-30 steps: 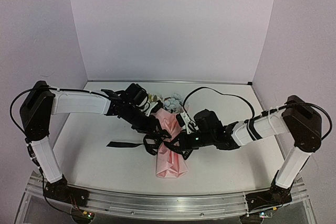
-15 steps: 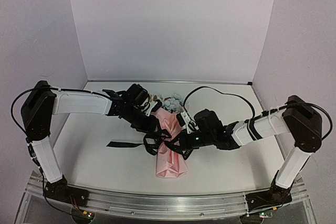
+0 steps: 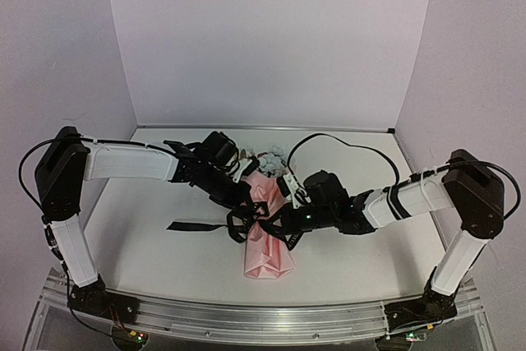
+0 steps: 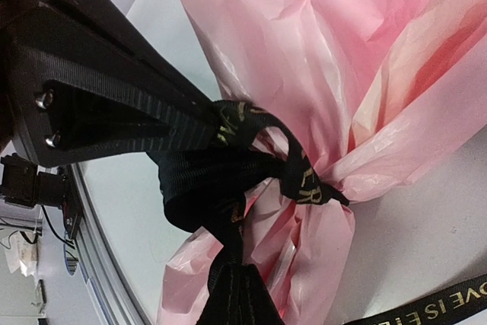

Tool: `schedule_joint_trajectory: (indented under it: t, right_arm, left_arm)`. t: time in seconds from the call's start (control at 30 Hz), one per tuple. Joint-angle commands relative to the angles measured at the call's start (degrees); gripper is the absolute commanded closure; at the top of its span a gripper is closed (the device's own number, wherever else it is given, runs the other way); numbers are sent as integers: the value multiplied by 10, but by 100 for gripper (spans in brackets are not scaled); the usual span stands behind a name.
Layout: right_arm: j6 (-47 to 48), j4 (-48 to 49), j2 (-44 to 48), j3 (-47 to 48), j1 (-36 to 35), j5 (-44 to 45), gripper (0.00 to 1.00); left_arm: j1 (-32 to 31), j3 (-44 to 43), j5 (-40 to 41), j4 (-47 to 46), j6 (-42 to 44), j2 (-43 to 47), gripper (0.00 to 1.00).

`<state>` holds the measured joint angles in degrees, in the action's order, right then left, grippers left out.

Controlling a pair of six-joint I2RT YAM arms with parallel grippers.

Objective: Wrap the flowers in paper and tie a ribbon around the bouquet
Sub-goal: Cross the ribbon over the folded bouquet.

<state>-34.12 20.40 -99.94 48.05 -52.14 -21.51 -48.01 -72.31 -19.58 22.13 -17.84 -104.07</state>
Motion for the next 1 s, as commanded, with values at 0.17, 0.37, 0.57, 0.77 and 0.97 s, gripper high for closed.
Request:
schedule_joint_trajectory:
  t: [0.17,0.37,0.57,0.77,0.97]
  right_arm:
    - [15,11,-2,46,0,55,100]
    - [6,30,-29,58,4,82,100]
    - [-18,76,-61,66,6,106,100]
    - [-34,121,-72,60,7,127,100]
    - [-36,122,-49,49,7,123,100]
  left_arm:
    - [-1,4,-18,-46,1,39,100]
    - [-1,20,-38,-68,-4,63,100]
    - [-1,29,-70,-87,-10,70,100]
    - [-1,22,-82,-77,-10,58,100]
    - [0,15,-79,-73,-16,57,100]
